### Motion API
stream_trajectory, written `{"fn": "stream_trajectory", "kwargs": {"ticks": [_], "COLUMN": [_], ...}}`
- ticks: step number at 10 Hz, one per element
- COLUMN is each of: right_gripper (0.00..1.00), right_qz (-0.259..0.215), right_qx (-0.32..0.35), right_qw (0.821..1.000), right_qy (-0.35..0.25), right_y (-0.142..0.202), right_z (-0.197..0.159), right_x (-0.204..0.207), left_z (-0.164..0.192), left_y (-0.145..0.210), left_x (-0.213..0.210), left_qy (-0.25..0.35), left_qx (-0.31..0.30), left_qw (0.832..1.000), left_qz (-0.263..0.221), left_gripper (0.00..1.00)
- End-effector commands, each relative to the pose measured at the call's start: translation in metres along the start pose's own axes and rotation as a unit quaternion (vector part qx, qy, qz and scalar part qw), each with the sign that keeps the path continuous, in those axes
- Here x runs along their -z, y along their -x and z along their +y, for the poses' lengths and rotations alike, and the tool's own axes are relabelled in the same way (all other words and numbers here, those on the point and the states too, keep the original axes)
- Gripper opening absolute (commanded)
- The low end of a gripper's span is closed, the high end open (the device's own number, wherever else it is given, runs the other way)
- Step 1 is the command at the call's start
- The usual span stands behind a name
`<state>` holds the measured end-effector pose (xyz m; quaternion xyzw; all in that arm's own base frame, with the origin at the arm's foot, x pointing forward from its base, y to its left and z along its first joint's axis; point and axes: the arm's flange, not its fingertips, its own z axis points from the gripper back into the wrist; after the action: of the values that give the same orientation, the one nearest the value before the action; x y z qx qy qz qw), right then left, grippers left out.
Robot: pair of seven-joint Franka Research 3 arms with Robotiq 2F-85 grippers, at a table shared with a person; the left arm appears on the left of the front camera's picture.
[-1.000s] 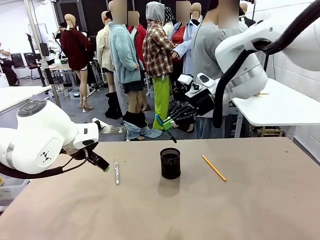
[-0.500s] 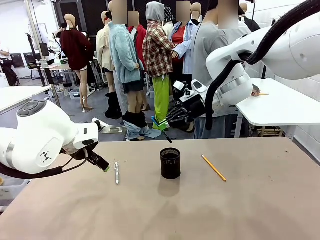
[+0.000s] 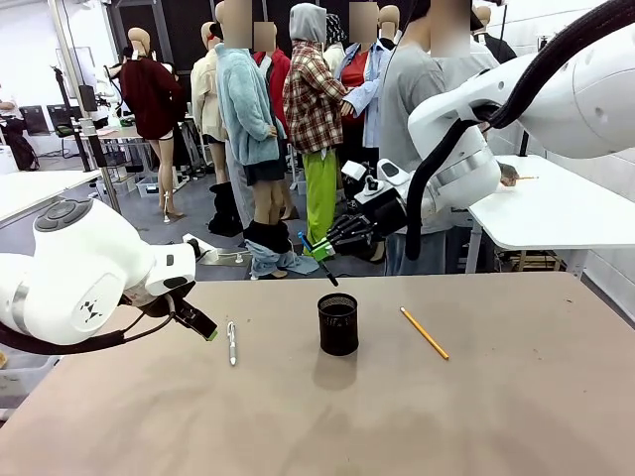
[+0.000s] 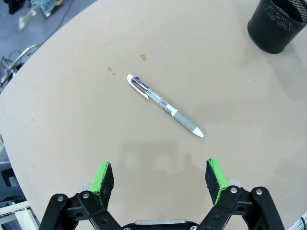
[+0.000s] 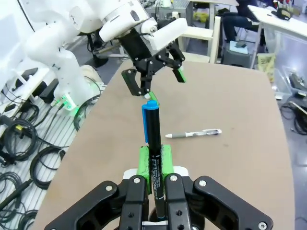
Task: Place the pens into the pen holder.
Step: Pick up a writing instrument from the table and place it into the Pen holder.
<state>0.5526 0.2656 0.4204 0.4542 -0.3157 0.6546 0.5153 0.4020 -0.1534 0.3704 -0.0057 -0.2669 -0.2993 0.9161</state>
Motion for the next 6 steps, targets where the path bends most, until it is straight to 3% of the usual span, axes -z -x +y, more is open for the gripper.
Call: {"fn": "stream_trajectory", "kwargs": {"ticks": [1, 6], "right_gripper": [0.0, 0.0], "right_qz": [0.019, 0.016], "right_qx": [-0.022, -0.001], "right_qw": [1.0, 0.999], "right_qy": [0.002, -0.038], "right_y": [0.009, 0.037], "right_z": [-0.021, -0.052], "right_x": [0.006, 0.008], "left_z": [0.002, 0.002], "left_y": [0.001, 0.001], "left_x": [-0.001, -0.001], "left_qy": [0.001, 0.001], "left_qx": [-0.003, -0.003], "left_qw": [1.0, 1.0], "left_qz": [-0.001, -0.001], "left_gripper": [1.0, 1.0]}}
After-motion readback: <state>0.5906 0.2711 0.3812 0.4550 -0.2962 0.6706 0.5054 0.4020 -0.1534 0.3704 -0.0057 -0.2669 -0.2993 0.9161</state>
